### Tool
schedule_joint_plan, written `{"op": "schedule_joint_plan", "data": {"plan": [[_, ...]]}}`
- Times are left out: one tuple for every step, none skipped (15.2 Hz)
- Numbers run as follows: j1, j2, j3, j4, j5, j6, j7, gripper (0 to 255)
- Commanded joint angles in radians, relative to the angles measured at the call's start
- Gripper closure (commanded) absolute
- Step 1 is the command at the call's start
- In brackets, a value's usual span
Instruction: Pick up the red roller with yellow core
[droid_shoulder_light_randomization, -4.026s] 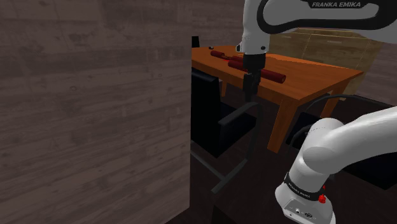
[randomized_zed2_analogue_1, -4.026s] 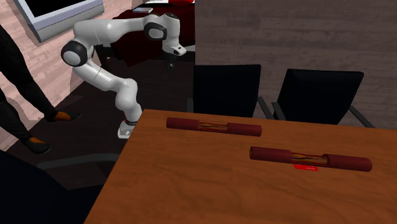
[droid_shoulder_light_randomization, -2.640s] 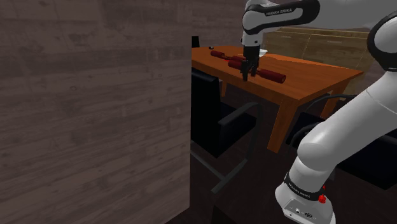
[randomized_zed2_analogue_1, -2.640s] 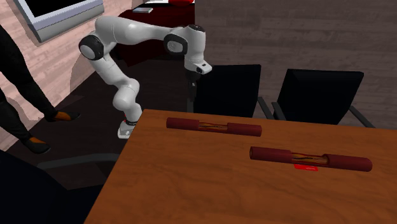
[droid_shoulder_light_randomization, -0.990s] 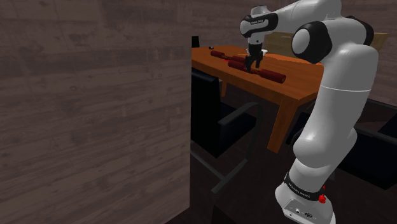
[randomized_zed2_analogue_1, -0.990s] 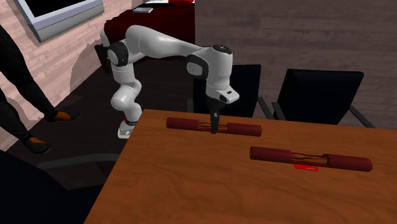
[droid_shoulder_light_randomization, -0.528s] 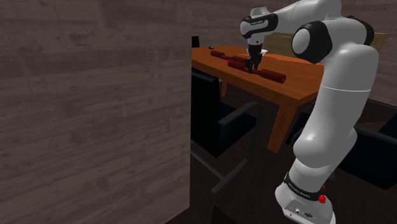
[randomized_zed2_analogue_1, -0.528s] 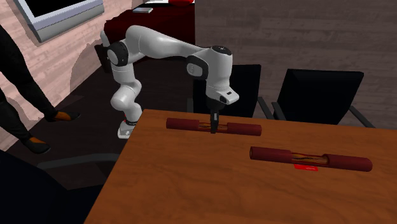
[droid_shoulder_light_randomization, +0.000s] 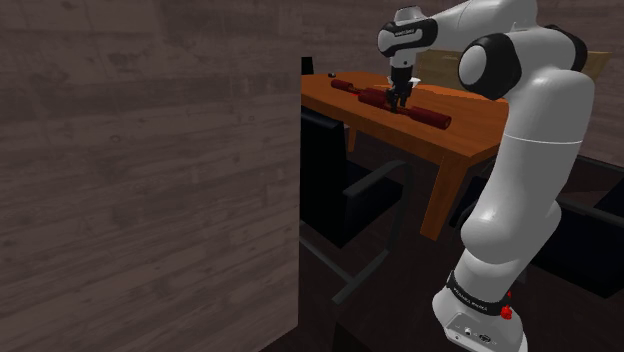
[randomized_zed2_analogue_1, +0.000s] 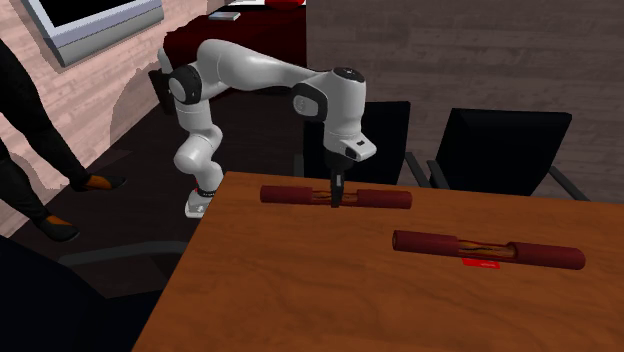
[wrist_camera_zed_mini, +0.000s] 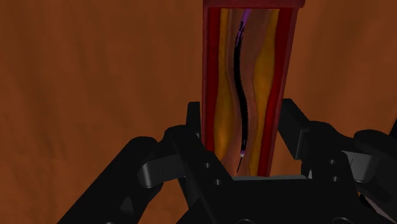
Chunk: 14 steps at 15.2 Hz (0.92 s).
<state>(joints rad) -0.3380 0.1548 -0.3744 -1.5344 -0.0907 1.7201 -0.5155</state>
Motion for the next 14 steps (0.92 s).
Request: {"op": "schedule_joint_plan", "data": {"plan": [[-0.001, 0.005, 0.000, 0.034, 0.002, -0.028, -0.003, 255], [-0.001, 0.008, 0.000, 0.051, 0.004, -0.042, -0.005, 255], [-0.002, 0.011, -0.001, 0.069, 0.005, -0.057, -0.008, 255], [-0.003, 0.014, -0.001, 0.086, 0.006, -0.071, -0.010, 255], [-0.004, 0.018, -0.001, 0.105, 0.008, -0.086, -0.013, 255], [-0.005, 0.022, -0.002, 0.124, 0.010, -0.101, -0.015, 255], [-0.007, 0.027, -0.002, 0.143, 0.011, -0.116, -0.018, 255], [-0.008, 0.032, -0.003, 0.163, 0.013, -0.131, -0.021, 255], [-0.010, 0.037, -0.003, 0.184, 0.015, -0.146, -0.023, 255], [-0.011, 0.043, -0.004, 0.205, 0.018, -0.162, -0.026, 255], [-0.013, 0.049, -0.004, 0.227, 0.020, -0.178, -0.029, 255], [-0.015, 0.055, -0.005, 0.249, 0.023, -0.194, -0.033, 255], [-0.016, 0.056, -0.005, 0.252, 0.023, -0.196, -0.033, 255], [-0.016, 0.056, -0.005, 0.253, 0.023, -0.196, -0.033, 255]]}}
